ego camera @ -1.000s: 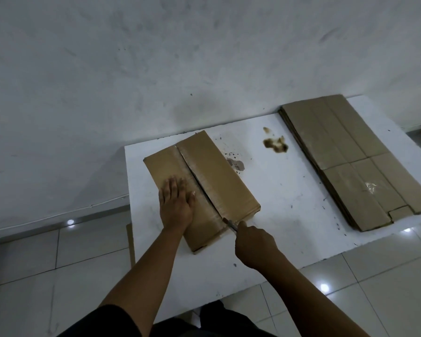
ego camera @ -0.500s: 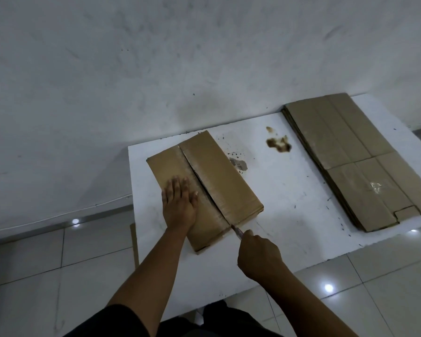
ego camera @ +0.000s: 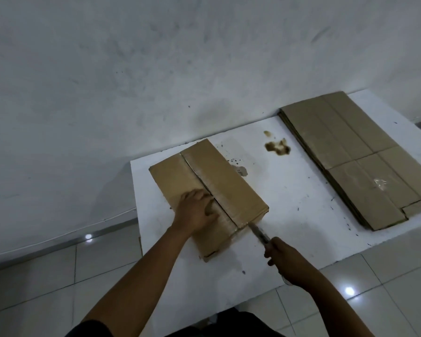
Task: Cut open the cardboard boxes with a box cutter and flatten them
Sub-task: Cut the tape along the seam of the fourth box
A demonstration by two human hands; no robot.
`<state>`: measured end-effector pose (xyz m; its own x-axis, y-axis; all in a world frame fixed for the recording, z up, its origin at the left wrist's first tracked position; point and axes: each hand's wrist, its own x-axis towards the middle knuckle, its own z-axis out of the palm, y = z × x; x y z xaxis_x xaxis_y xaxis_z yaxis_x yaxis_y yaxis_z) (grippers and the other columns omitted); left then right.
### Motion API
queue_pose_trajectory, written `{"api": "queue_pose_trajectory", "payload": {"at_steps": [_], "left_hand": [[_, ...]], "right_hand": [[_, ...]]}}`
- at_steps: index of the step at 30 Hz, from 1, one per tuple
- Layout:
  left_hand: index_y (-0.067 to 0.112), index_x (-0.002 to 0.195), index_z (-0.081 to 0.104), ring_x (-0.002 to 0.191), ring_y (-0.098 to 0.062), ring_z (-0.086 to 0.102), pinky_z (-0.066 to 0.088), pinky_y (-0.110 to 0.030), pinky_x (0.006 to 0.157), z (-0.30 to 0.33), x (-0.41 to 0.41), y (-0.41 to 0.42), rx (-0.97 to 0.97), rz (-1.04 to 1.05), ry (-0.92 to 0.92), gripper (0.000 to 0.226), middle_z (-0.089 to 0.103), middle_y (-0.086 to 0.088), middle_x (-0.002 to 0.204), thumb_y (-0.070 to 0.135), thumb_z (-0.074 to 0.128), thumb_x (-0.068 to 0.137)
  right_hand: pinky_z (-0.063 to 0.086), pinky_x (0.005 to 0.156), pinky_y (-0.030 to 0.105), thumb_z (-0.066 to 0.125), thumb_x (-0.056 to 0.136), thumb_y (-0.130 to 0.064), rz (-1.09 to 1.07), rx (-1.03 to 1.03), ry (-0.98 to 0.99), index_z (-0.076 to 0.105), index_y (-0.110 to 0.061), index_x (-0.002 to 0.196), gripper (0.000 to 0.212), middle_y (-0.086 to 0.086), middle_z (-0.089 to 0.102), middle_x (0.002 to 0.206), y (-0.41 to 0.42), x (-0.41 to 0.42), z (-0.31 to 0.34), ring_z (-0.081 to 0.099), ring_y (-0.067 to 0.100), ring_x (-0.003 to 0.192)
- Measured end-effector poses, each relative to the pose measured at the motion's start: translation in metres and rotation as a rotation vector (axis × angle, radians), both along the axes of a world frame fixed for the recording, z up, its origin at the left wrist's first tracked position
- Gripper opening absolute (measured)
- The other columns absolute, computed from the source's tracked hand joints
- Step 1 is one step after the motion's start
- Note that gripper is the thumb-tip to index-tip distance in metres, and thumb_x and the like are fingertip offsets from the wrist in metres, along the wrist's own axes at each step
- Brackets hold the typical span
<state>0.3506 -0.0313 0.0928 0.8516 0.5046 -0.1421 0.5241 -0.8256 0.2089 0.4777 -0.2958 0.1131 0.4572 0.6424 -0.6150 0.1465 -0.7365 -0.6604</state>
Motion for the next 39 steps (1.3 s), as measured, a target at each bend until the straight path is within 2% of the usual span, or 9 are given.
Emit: {"api": "queue_pose_trajectory", "payload": {"at_steps": [5, 10, 15, 22, 29, 32, 34, 36, 39], "left_hand": [[0.036, 0.127, 0.060, 0.137, -0.020, 0.035, 0.019, -0.040, 0.116, 0.005, 0.002, -0.019, -0.086, -0.148, 0.045, 0.071, 0.043, 0.002, 0.147, 0.083, 0.047, 0.076], [0.040, 0.147, 0.036, 0.146, -0.027, 0.018, 0.021, -0.048, 0.108, 0.001, 0.001, -0.022, -0.010, -0.191, 0.206, 0.082, 0.028, -0.002, 0.156, 0.079, 0.051, 0.077], [0.040, 0.148, 0.033, 0.143, -0.029, 0.022, 0.029, -0.048, 0.100, 0.003, 0.003, -0.020, 0.061, -0.158, 0.261, 0.081, 0.027, -0.003, 0.155, 0.074, 0.057, 0.079], [0.036, 0.142, 0.038, 0.140, -0.033, 0.023, 0.033, -0.055, 0.102, 0.009, 0.017, -0.033, -0.022, -0.068, 0.284, 0.087, 0.028, 0.000, 0.149, 0.074, 0.066, 0.069], [0.032, 0.129, 0.048, 0.124, -0.031, 0.036, 0.032, -0.047, 0.097, 0.001, 0.035, -0.023, 0.093, -0.111, 0.216, 0.083, 0.041, -0.001, 0.138, 0.087, 0.039, 0.067], [0.031, 0.133, 0.043, 0.129, -0.033, 0.029, 0.031, -0.049, 0.102, 0.006, 0.048, -0.014, 0.014, -0.144, 0.304, 0.084, 0.031, -0.002, 0.147, 0.086, 0.051, 0.069], [0.033, 0.133, 0.045, 0.133, -0.034, 0.025, 0.029, -0.049, 0.106, 0.012, 0.053, -0.008, 0.006, -0.171, 0.337, 0.084, 0.030, -0.002, 0.149, 0.085, 0.055, 0.069], [0.033, 0.130, 0.049, 0.138, -0.034, 0.021, 0.022, -0.048, 0.112, 0.014, 0.053, -0.002, 0.000, -0.193, 0.327, 0.081, 0.028, -0.003, 0.152, 0.085, 0.058, 0.068], [0.030, 0.114, 0.062, 0.148, -0.033, 0.009, 0.010, -0.050, 0.121, 0.010, 0.051, 0.004, 0.005, -0.237, 0.222, 0.072, 0.021, -0.005, 0.160, 0.083, 0.064, 0.065]], "right_hand": [[0.055, 0.089, 0.046, 0.039, 0.106, -0.035, -0.354, 0.289, 0.166, 0.053, -0.015, 0.109, 0.025, 0.010, 0.054, 0.122, 0.026, -0.006, -0.017, 0.058, 0.020, 0.107], [0.051, 0.093, 0.045, 0.040, 0.106, -0.033, -0.346, 0.357, 0.116, 0.049, -0.024, 0.110, 0.013, 0.009, 0.039, 0.130, 0.054, 0.002, -0.030, 0.054, 0.020, 0.106], [0.048, 0.101, 0.045, 0.040, 0.107, -0.031, -0.324, 0.367, 0.183, 0.047, -0.015, 0.125, 0.025, 0.010, 0.039, 0.134, 0.071, 0.017, -0.032, 0.051, 0.026, 0.122], [0.056, 0.090, 0.037, 0.042, 0.107, -0.028, -0.376, 0.418, 0.304, 0.049, -0.020, 0.110, 0.012, 0.016, 0.041, 0.135, 0.083, 0.027, -0.035, 0.054, 0.023, 0.119], [0.049, 0.104, 0.049, 0.043, 0.107, -0.028, -0.520, 0.466, 0.420, 0.050, -0.010, 0.120, 0.024, 0.012, 0.050, 0.133, 0.073, 0.015, -0.045, 0.055, 0.022, 0.124], [0.056, 0.093, 0.044, 0.039, 0.108, -0.028, -0.603, 0.448, 0.412, 0.050, -0.009, 0.111, 0.022, 0.008, 0.059, 0.121, 0.066, -0.005, -0.044, 0.063, 0.023, 0.113], [0.060, 0.069, 0.037, 0.036, 0.108, -0.029, -0.598, 0.395, 0.335, 0.048, -0.009, 0.108, 0.023, 0.007, 0.062, 0.112, 0.060, -0.024, -0.043, 0.068, 0.023, 0.090], [0.053, 0.050, 0.031, 0.035, 0.108, -0.030, -0.555, 0.351, 0.284, 0.046, -0.006, 0.105, 0.026, 0.012, 0.065, 0.098, 0.050, -0.043, -0.044, 0.064, 0.024, 0.065], [0.046, 0.044, 0.031, 0.036, 0.108, -0.031, -0.507, 0.334, 0.269, 0.047, -0.005, 0.101, 0.028, 0.013, 0.061, 0.078, 0.038, -0.060, -0.043, 0.055, 0.026, 0.051]]}}
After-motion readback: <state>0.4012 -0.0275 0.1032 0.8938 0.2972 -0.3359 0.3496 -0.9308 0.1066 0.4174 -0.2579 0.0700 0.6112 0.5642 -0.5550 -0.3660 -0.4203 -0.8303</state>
